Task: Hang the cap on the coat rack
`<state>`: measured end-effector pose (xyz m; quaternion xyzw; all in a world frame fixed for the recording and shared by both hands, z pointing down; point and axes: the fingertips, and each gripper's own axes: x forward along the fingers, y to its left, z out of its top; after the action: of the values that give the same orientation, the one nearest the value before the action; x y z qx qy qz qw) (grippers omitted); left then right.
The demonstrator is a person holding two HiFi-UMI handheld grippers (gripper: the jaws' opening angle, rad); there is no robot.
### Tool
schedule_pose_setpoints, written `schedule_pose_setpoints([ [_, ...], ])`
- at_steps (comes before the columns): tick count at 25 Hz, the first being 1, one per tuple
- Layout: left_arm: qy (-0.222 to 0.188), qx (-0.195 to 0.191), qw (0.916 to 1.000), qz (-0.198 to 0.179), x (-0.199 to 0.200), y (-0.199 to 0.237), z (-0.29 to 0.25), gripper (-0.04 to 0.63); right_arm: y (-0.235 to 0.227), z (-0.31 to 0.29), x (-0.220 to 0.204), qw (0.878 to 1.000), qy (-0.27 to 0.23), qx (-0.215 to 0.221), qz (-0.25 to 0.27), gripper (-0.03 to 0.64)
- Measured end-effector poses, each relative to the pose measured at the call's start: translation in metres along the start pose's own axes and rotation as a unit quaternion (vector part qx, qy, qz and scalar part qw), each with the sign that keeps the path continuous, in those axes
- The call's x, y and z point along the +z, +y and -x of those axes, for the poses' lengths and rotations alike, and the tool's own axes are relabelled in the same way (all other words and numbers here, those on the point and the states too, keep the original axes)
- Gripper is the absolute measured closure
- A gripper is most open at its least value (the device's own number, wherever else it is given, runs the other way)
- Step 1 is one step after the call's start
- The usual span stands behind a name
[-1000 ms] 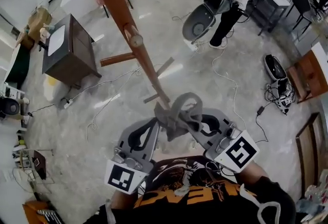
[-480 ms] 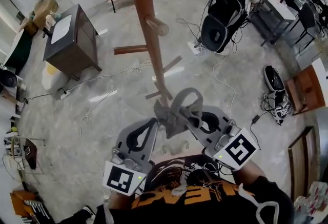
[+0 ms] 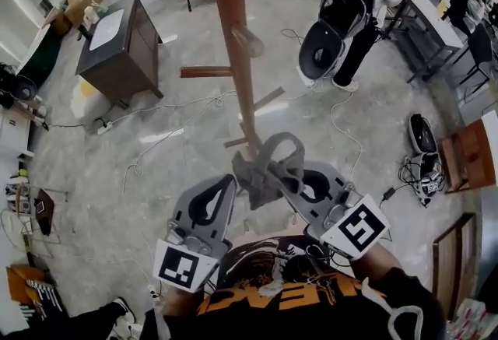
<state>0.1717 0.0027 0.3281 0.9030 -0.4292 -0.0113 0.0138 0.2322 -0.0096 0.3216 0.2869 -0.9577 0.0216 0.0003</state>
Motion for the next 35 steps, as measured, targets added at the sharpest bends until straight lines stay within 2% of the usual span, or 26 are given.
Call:
schedule_pose_setpoints([
  [7, 0.001, 0.016, 0.9999, -0.004, 0.003, -0.015, -0.020, 0.572, -0.018, 0.006, 0.005, 1.000, 0.002, 0.024, -0.005, 0.578],
  [12, -0.004, 0.024, 0.9996, -0.011, 0.010, -0.007, -0.019, 0.572, -0.019, -0.006, 0.021, 1.000, -0.003, 0.024, 0.003, 0.578],
  [24, -0.010, 0.034, 0.9993, -0.005, 0.005, 0.017, -0.001, 0.572, -0.017, -0.030, 0.084, 0.999, 0.004, 0.017, 0.037, 0.578],
  [28, -0.012, 0.032, 0.9994, 0.001, 0.004, 0.022, 0.004, 0.572, -0.023, -0.045, 0.104, 0.999, 0.020, 0.019, 0.042, 0.578],
  [35, -0.015, 0.037, 0.9992, 0.006, -0.002, 0.023, 0.016, 0.572, -0.030, -0.059, 0.096, 0.998, 0.042, 0.027, 0.037, 0.578],
])
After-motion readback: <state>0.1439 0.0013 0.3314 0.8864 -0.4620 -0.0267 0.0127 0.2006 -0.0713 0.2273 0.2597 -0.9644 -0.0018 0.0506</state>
